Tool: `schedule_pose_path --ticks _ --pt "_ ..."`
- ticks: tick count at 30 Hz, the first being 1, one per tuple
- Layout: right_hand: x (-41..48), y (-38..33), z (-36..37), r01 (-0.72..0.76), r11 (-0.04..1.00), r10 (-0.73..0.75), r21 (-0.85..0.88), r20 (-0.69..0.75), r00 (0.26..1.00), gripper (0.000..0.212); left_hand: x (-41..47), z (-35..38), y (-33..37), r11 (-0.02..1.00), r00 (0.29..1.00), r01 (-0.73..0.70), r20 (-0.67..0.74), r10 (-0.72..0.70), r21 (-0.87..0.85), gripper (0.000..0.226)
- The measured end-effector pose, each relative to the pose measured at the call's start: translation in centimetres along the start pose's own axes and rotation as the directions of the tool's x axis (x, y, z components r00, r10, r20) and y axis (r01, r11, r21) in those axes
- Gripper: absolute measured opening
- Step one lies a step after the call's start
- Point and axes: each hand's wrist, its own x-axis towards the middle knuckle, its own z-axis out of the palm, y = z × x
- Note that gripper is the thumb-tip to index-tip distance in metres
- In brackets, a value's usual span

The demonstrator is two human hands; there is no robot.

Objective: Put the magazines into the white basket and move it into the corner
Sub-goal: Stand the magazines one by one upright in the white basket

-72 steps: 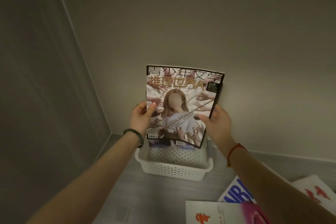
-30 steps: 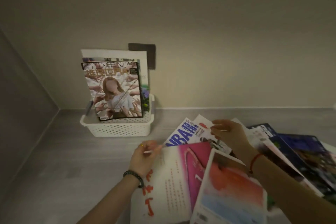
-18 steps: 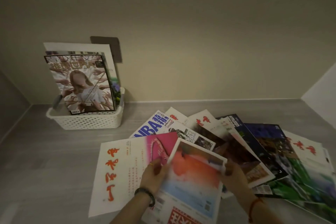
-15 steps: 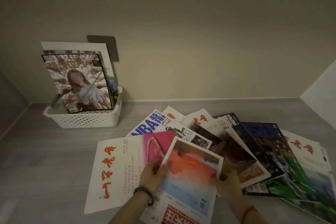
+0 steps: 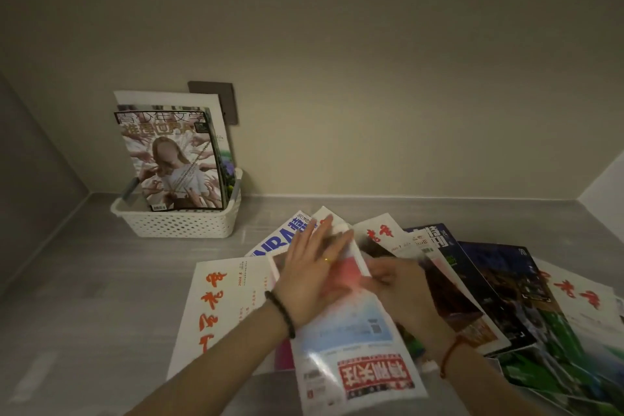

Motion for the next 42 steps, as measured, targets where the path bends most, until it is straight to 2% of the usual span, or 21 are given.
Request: schedule_pose_path --ticks 1,2,4,5,6,8,10,12,14,15,16,17,19,21,22,25,27,29,33,37,42 --pt "0.5 -1.4 -0.2 0.069 0.997 -0.069 0.032 -0.003 0.998 0.007 0.7 -1.4 0.1 0.988 0.996 -0.086 0.005 0.087 0.130 0.079" --pt "1.0 -2.7 -0.4 0.117 0.992 -0.116 0.055 -0.020 0.993 0.006 1.3 -2.8 0.1 0.942 0.985 -0.160 -0.019 0.173 0.296 0.072" --pt "2.0 -4.8 -0.3 0.196 0.979 -0.194 0.061 -0.040 0.980 0.021 2.1 -5.8 0.2 0.781 0.953 -0.202 -0.066 0.296 0.590 0.052" --pt "2.4 -5.7 -0.2 0.237 0.971 -0.236 0.039 -0.030 0.971 0.022 2.4 -7.1 0.2 0.740 0.954 -0.198 -0.046 0.295 0.643 0.041" --pt "2.8 -6.7 0.1 0.268 0.963 -0.268 0.023 -0.019 0.963 0.021 2.6 -8.1 -0.1 0.747 0.966 -0.196 -0.005 0.258 0.635 0.031" --pt "3.1 -8.3 0.5 0.330 0.943 -0.328 0.047 -0.045 0.943 0.013 2.5 -9.4 -1.1 0.824 0.992 -0.122 0.057 0.108 0.553 0.029" --pt "3.2 -9.3 1.0 0.446 0.895 -0.442 -0.024 -0.188 0.877 0.009 1.9 -10.7 -2.6 0.892 0.997 -0.023 -0.057 0.055 0.452 0.027" --pt "3.0 -9.6 1.6 0.560 0.799 -0.601 -0.220 -0.321 0.731 0.010 0.9 -12.0 -4.4 0.962 0.974 0.061 -0.228 0.001 0.265 0.025" --pt "2.1 -9.1 2.9 0.627 0.720 -0.694 -0.298 -0.307 0.651 0.009 -0.3 -13.4 -6.5 0.984 0.918 0.169 -0.371 -0.138 0.053 0.024" --pt "1.8 -8.5 3.9 0.645 0.702 -0.712 -0.303 -0.255 0.654 0.010 -0.8 -14.0 -7.5 0.969 0.880 0.234 -0.409 -0.243 -0.075 0.023" --pt "1.5 -7.9 5.1 0.625 0.728 -0.681 -0.282 -0.197 0.705 0.010 -1.2 -14.6 -8.5 0.937 0.838 0.280 -0.423 -0.345 -0.208 0.023" --pt "1.5 -7.5 6.3 0.553 0.801 -0.590 -0.231 -0.150 0.793 0.009 -1.6 -15.1 -9.4 0.885 0.803 0.307 -0.404 -0.438 -0.349 0.023" --pt "2.2 -7.3 8.6 0.284 0.957 -0.290 -0.065 -0.109 0.951 0.019 -2.3 -15.8 -10.9 0.756 0.755 0.305 -0.337 -0.563 -0.579 0.023" --pt "3.8 -8.1 10.4 0.013 0.980 -0.005 0.196 -0.042 0.999 0.035 -3.0 -16.5 -12.0 0.632 0.723 0.264 -0.284 -0.629 -0.729 0.014" --pt "4.6 -8.9 11.2 -0.048 0.944 0.050 0.326 0.003 0.999 0.038 -3.3 -16.8 -12.6 0.590 0.710 0.249 -0.270 -0.651 -0.768 0.008" --pt "6.9 -12.1 12.8 -0.047 0.830 0.043 0.556 0.020 0.999 0.027 -4.2 -17.4 -14.7 0.473 0.697 0.215 -0.205 -0.687 -0.854 0.009" --pt "8.5 -14.4 13.4 0.014 0.840 0.002 0.542 -0.027 1.000 0.016 -4.5 -17.8 -16.4 0.393 0.694 0.204 -0.150 -0.704 -0.897 0.009" --pt "10.3 -16.2 14.0 0.067 0.890 -0.038 0.450 -0.073 0.997 0.021 -4.6 -18.4 -18.4 0.366 0.688 0.228 -0.116 -0.716 -0.902 0.010" --pt "14.4 -19.7 16.2 0.160 0.899 -0.113 0.408 -0.136 0.984 0.025 -3.4 -20.4 -23.2 0.429 0.645 0.298 -0.151 -0.749 -0.853 0.011" --pt "18.2 -22.1 18.8 0.201 0.876 -0.130 0.439 -0.187 0.974 0.020 -0.5 -22.6 -27.9 0.490 0.646 0.275 -0.218 -0.731 -0.827 0.013" --pt "22.4 -21.8 22.0 0.152 0.943 -0.102 0.297 -0.179 0.979 0.019 2.6 -22.1 -33.1 0.496 0.621 0.273 -0.243 -0.745 -0.824 0.011"
